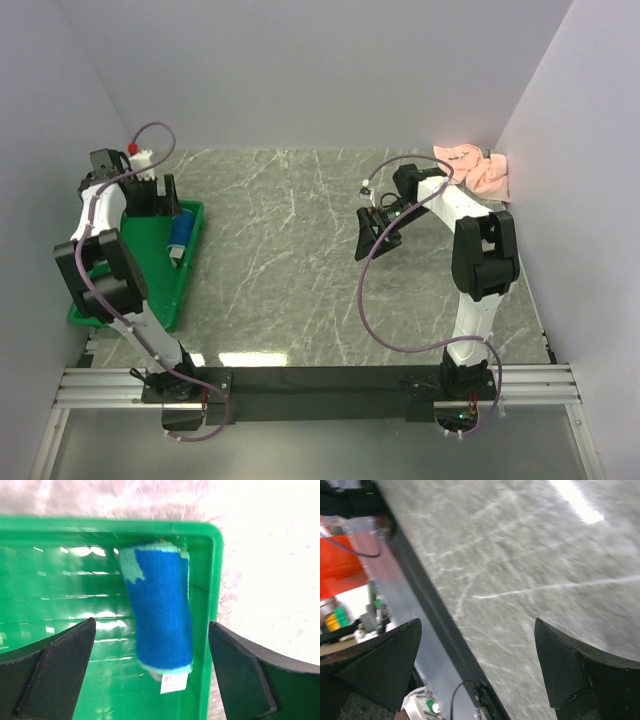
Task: Roll the towels
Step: Place the rolled towel into the container, then move the towel to the center of the board
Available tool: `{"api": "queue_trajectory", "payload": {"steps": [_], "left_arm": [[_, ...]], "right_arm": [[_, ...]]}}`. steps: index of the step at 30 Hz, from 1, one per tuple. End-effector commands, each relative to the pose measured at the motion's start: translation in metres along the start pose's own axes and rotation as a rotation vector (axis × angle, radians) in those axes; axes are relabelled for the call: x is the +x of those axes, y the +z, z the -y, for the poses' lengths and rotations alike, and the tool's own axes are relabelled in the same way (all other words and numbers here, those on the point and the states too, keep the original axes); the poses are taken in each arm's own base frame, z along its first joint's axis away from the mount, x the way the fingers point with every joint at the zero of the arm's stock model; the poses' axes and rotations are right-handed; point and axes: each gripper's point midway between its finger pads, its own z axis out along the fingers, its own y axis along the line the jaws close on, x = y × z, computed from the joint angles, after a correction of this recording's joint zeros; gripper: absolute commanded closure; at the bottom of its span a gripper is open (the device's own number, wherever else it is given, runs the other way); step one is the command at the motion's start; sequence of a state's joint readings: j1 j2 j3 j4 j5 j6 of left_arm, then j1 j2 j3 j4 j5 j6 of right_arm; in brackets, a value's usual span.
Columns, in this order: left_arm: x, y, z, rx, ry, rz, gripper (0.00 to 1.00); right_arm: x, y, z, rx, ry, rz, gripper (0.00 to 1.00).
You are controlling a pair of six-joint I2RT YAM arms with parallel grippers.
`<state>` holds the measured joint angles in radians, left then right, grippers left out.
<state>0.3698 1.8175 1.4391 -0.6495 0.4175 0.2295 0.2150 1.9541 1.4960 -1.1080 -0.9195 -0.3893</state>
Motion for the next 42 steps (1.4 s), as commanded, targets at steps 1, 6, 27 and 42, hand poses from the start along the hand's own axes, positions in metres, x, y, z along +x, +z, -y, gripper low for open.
{"api": "queue_trajectory", "payload": {"steps": [1,6,27,42], "left_arm": [[-0.054,-0.057,0.011,-0.068,0.16,0.148,0.0],[-0.101,-0.122,0.06,-0.221,0.465,0.351,0.01],[-0.129,-0.164,0.156,-0.108,0.315,0.547,0.01],[-0.105,-0.15,0.153,-0.092,0.28,0.42,0.0]], "right_arm": [[-0.027,-0.031,0.009,0.181,-0.077,0.095,0.0],[-0.077,-0.107,0.053,0.622,-0.158,0.295,0.0],[-0.135,-0.296,0.272,1.427,-0.048,0.322,0.09],[-0.12,-0.278,0.347,1.576,-0.093,0.168,0.11]]}}
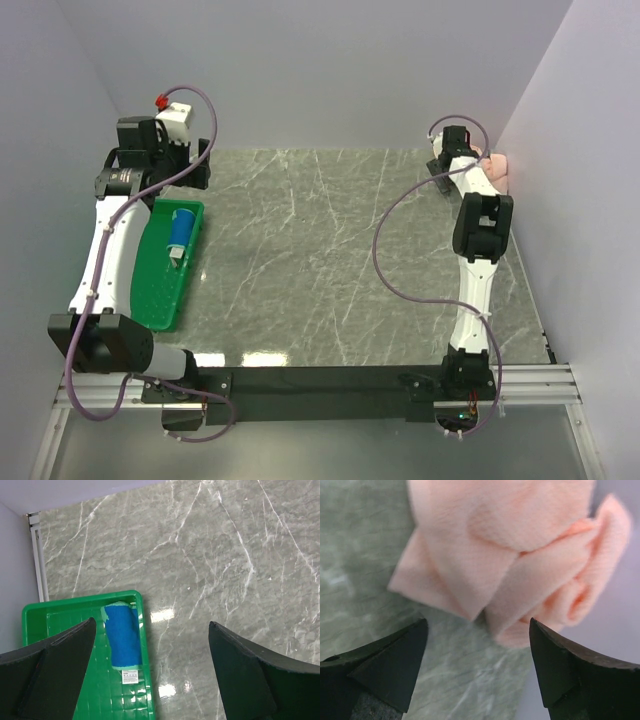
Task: Roll the towels
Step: Move the towel to the center of the board
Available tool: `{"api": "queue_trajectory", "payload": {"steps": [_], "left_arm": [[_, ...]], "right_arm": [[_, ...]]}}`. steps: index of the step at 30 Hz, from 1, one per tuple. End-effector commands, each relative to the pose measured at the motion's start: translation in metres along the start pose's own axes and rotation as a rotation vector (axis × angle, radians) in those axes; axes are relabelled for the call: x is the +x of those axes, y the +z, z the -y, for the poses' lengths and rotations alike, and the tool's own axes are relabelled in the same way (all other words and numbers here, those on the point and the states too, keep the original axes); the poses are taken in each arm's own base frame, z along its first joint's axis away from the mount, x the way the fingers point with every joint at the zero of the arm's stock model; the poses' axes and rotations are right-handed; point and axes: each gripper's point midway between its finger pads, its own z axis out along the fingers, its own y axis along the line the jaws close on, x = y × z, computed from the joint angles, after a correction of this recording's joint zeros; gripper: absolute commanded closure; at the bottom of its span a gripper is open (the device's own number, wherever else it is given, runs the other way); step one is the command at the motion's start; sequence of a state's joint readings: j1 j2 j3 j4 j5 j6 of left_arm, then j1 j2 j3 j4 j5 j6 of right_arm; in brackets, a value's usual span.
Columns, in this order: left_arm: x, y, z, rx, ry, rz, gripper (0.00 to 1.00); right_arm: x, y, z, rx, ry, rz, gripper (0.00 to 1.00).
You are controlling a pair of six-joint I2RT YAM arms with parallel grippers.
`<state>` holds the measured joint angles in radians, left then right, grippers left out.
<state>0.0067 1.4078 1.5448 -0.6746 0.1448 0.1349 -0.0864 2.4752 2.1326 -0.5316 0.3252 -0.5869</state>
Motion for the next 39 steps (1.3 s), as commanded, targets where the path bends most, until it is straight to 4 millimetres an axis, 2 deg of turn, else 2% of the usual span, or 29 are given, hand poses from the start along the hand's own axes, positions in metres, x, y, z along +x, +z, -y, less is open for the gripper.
{"api": "queue_trajectory", "payload": {"steps": [1,2,6,11,14,16,17,18,21,22,23,24,25,26,27,28,29,30,31,33,34,35,39], "left_arm": [[-0.013,-0.011,0.0,-0.009,-0.008,0.035,0.01],[-0.011,-0.009,0.01,0.017,0.003,0.029,0.01],[-0.006,-0.007,0.012,0.011,0.006,0.016,0.0],[0.0,-0.003,0.012,0.011,-0.001,-0.015,0.01],[0.003,-0.003,0.011,0.009,0.007,-0.031,0.0],[0.005,-0.003,0.009,-0.001,0.011,-0.037,0.0],[0.008,-0.004,0.008,-0.009,0.017,-0.045,0.0],[0.011,-0.003,0.007,-0.014,0.02,-0.052,0.01],[0.019,-0.002,0.002,-0.049,0.002,-0.083,0.0],[0.022,-0.002,0.002,-0.049,-0.003,-0.095,0.01],[0.027,0.0,0.003,-0.042,-0.01,-0.111,0.01],[0.031,0.0,0.008,-0.014,-0.015,-0.123,0.01],[0.033,0.0,0.011,0.009,-0.02,-0.126,0.01],[0.034,-0.002,0.017,0.041,-0.022,-0.121,0.01],[0.032,-0.002,0.02,0.066,-0.024,-0.103,0.01],[0.03,-0.004,0.028,0.108,-0.031,-0.086,0.0],[0.031,-0.006,0.032,0.127,-0.043,-0.079,0.01],[0.032,-0.005,0.035,0.144,-0.049,-0.075,0.01],[0.03,-0.005,0.039,0.169,-0.055,-0.067,0.0],[0.033,-0.004,0.042,0.19,-0.082,-0.076,0.01],[0.034,-0.004,0.037,0.19,-0.104,-0.081,0.0],[0.034,-0.005,0.041,0.224,-0.125,-0.079,0.01],[0.032,-0.008,0.035,0.251,-0.177,-0.054,0.01]], "right_arm": [[-0.01,0.006,0.015,0.074,-0.03,0.031,0.11],[-0.005,0.012,0.01,0.065,-0.039,0.015,0.11],[-0.007,0.02,0.011,0.078,-0.063,0.012,0.12],[-0.008,0.033,0.012,0.103,-0.093,0.005,0.22],[-0.006,0.038,0.009,0.1,-0.106,0.0,0.44],[-0.01,0.037,0.008,0.088,-0.114,0.012,0.64],[-0.008,0.037,0.005,0.087,-0.125,0.01,0.79],[-0.008,0.036,0.007,0.098,-0.142,0.007,1.0],[-0.014,0.024,-0.004,0.059,-0.169,0.013,1.0],[-0.014,0.016,-0.008,0.034,-0.173,0.012,1.0],[-0.029,-0.009,0.0,0.031,-0.158,0.058,1.0],[-0.031,-0.019,-0.024,-0.046,-0.165,0.08,1.0],[-0.031,-0.033,-0.034,-0.096,-0.169,0.09,1.0],[-0.043,-0.065,-0.024,-0.104,-0.153,0.143,1.0],[-0.037,-0.077,-0.058,-0.198,-0.191,0.147,1.0],[-0.041,-0.097,-0.082,-0.242,-0.231,0.166,1.0],[-0.034,-0.12,-0.092,-0.271,-0.25,0.173,1.0],[-0.032,-0.133,-0.104,-0.304,-0.27,0.183,1.0],[-0.032,-0.153,-0.131,-0.36,-0.31,0.199,1.0],[-0.024,-0.185,-0.156,-0.431,-0.322,0.213,1.0],[-0.017,-0.198,-0.17,-0.479,-0.333,0.203,1.0],[-0.017,-0.219,-0.189,-0.532,-0.352,0.223,1.0],[-0.001,-0.28,-0.242,-0.772,-0.311,0.213,1.0]]}}
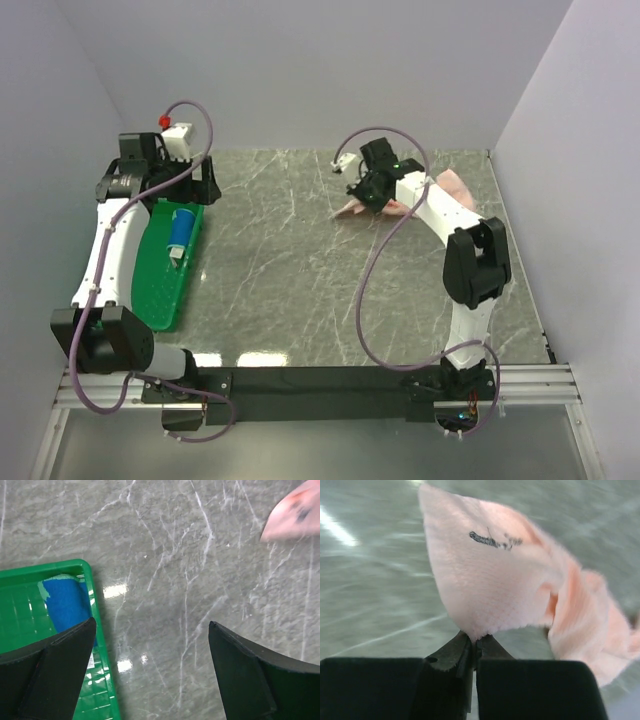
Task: Roll the towels
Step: Move the towel to the center of the board, then flatten the towel
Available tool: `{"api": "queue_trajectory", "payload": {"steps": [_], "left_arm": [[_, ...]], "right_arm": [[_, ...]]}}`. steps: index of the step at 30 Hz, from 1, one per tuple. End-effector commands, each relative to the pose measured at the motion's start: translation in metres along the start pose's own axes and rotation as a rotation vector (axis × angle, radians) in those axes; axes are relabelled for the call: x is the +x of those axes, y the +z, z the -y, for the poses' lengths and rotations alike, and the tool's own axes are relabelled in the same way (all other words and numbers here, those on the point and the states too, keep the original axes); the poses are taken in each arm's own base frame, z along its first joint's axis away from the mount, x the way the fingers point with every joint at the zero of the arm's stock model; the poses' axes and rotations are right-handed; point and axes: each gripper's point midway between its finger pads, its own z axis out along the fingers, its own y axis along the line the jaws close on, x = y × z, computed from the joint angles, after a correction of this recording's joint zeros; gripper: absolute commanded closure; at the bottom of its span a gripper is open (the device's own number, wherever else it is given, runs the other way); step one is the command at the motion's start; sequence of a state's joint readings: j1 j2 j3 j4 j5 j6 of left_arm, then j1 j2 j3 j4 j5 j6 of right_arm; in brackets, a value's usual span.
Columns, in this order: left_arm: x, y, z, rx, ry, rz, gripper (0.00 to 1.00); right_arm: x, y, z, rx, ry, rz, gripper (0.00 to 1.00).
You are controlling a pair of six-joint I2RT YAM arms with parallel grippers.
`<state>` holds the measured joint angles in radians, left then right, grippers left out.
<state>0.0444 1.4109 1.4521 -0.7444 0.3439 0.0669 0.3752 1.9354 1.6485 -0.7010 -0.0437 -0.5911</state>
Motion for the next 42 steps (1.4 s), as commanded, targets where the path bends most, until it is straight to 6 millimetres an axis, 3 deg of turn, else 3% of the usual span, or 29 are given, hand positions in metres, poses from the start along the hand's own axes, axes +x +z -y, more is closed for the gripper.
{"api": "queue_trajectory", "payload": {"steps": [1,2,4,6,7,8,9,10,11,14,15,18,22,23,24,27,33,34,37,42], "left_arm": [[-0.015,-0.016,0.005,0.069,-0.049,0.084,0.01],[-0.014,-0.017,0.004,0.072,-0.052,0.08,0.01],[-0.007,-0.016,0.004,0.088,-0.053,0.059,0.0],[0.004,-0.014,0.007,0.114,-0.036,0.03,0.0],[0.013,-0.012,0.009,0.125,-0.03,0.011,0.01],[0.017,-0.011,0.011,0.143,-0.004,0.004,0.02],[0.024,-0.011,0.014,0.166,0.0,-0.012,0.02],[0.034,-0.008,0.022,0.216,0.023,-0.033,0.05],[0.042,-0.006,0.027,0.237,0.035,-0.052,0.07],[0.07,-0.002,0.055,0.358,0.123,-0.098,0.12],[0.077,-0.002,0.061,0.382,0.152,-0.099,0.14],[0.095,-0.001,0.086,0.447,0.304,-0.079,0.17],[0.125,0.017,0.114,0.454,0.457,-0.148,0.25],[0.131,0.027,0.114,0.436,0.448,-0.182,0.27],[0.136,0.032,0.119,0.439,0.441,-0.205,0.3],[0.158,0.048,0.149,0.474,0.436,-0.29,0.38],[0.194,0.075,0.176,0.415,0.393,-0.433,0.42],[0.2,0.076,0.184,0.411,0.381,-0.451,0.41],[0.21,0.087,0.183,0.343,0.375,-0.461,0.39],[0.218,0.099,0.179,0.277,0.352,-0.483,0.34]], "right_arm": [[0.006,-0.03,-0.068,-0.264,0.129,-0.005,1.0],[-0.001,-0.036,-0.099,-0.369,0.134,0.013,1.0],[-0.001,-0.047,-0.133,-0.473,0.131,0.014,1.0],[0.002,-0.065,-0.18,-0.604,0.105,0.034,1.0],[-0.001,-0.076,-0.189,-0.618,0.086,0.074,1.0],[0.015,-0.074,-0.208,-0.651,0.079,0.04,1.0],[0.018,-0.079,-0.221,-0.672,0.056,0.044,1.0],[0.018,-0.084,-0.225,-0.673,0.044,0.066,1.0],[0.031,-0.083,-0.232,-0.689,0.054,0.039,0.97],[0.039,-0.091,-0.238,-0.717,0.066,0.035,0.74],[0.041,-0.093,-0.235,-0.704,0.077,0.038,0.65],[0.042,-0.1,-0.204,-0.64,0.16,0.087,0.51],[0.059,-0.092,-0.146,-0.516,0.276,0.062,0.5],[0.068,-0.087,-0.12,-0.436,0.304,0.043,0.5],[0.075,-0.082,-0.106,-0.393,0.32,0.025,0.51],[0.103,-0.064,-0.057,-0.204,0.362,-0.062,0.55],[0.155,-0.047,0.018,0.019,0.446,-0.205,0.6],[0.162,-0.041,0.023,0.024,0.458,-0.23,0.6],[0.172,-0.034,0.046,0.09,0.497,-0.263,0.6],[0.186,-0.016,0.055,0.116,0.537,-0.32,0.57]]}}
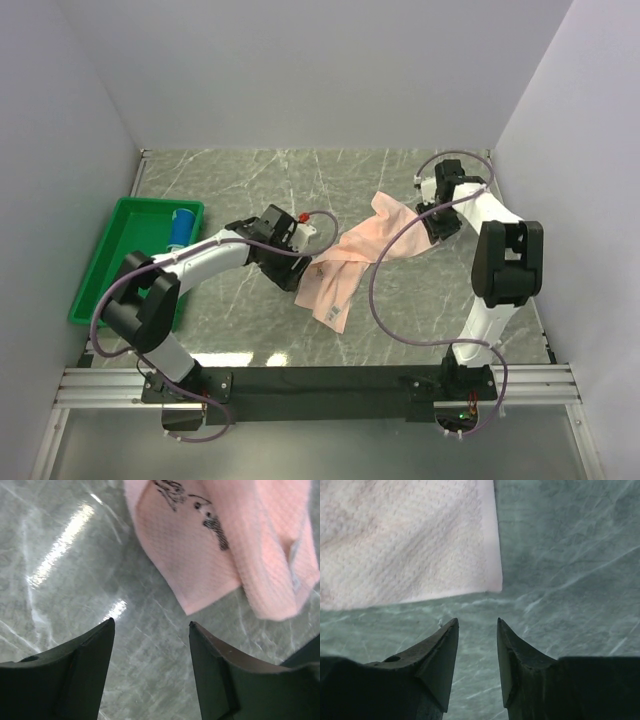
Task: Roll the towels
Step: Flatten the towel
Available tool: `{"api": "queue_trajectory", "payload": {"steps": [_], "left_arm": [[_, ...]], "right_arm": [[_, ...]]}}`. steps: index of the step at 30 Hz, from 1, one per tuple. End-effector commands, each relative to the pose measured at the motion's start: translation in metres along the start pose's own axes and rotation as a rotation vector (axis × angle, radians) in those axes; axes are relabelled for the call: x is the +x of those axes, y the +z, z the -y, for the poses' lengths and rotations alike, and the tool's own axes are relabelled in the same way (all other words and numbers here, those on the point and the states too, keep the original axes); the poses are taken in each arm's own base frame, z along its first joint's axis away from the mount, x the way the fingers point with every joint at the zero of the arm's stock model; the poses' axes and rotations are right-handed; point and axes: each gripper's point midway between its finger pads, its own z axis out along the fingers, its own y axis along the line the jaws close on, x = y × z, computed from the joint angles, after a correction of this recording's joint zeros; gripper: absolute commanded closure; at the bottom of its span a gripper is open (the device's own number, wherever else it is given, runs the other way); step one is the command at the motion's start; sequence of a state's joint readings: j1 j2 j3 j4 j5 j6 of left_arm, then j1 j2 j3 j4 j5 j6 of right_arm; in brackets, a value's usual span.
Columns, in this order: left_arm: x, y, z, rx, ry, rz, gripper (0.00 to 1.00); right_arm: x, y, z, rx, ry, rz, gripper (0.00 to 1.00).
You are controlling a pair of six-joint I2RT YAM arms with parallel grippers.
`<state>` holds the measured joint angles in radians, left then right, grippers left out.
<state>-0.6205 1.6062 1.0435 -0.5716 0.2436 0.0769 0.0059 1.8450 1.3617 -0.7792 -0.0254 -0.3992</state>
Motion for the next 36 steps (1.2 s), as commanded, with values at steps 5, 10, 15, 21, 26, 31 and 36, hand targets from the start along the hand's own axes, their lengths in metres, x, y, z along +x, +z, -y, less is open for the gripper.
{"api": "queue_trajectory", "payload": {"steps": [5,10,15,21,26,31,36], "left_arm": [[-0.008,0.019,-0.013,-0.105,-0.04,0.002,0.29],[-0.001,0.028,-0.012,-0.106,-0.038,-0.028,0.27],[0.005,0.036,-0.004,-0.105,-0.009,-0.051,0.26],[0.008,0.041,0.016,-0.071,-0.011,-0.056,0.25],[0.027,0.052,0.021,-0.093,0.012,-0.115,0.31],[0.035,0.055,0.014,-0.125,0.008,-0.153,0.6],[0.029,0.043,-0.004,-0.124,-0.028,-0.135,0.99]], "right_arm": [[-0.014,0.019,0.028,0.067,0.073,0.001,0.56],[-0.018,0.037,0.032,0.062,0.103,-0.026,0.61],[-0.014,0.05,0.026,0.023,0.11,-0.064,0.84],[-0.016,0.045,0.02,-0.027,0.131,-0.057,1.0],[-0.024,0.03,0.015,-0.068,0.151,-0.018,1.0],[-0.038,0.008,0.011,-0.118,0.192,0.037,1.0],[-0.053,-0.02,0.013,-0.183,0.236,0.105,1.0]]}}
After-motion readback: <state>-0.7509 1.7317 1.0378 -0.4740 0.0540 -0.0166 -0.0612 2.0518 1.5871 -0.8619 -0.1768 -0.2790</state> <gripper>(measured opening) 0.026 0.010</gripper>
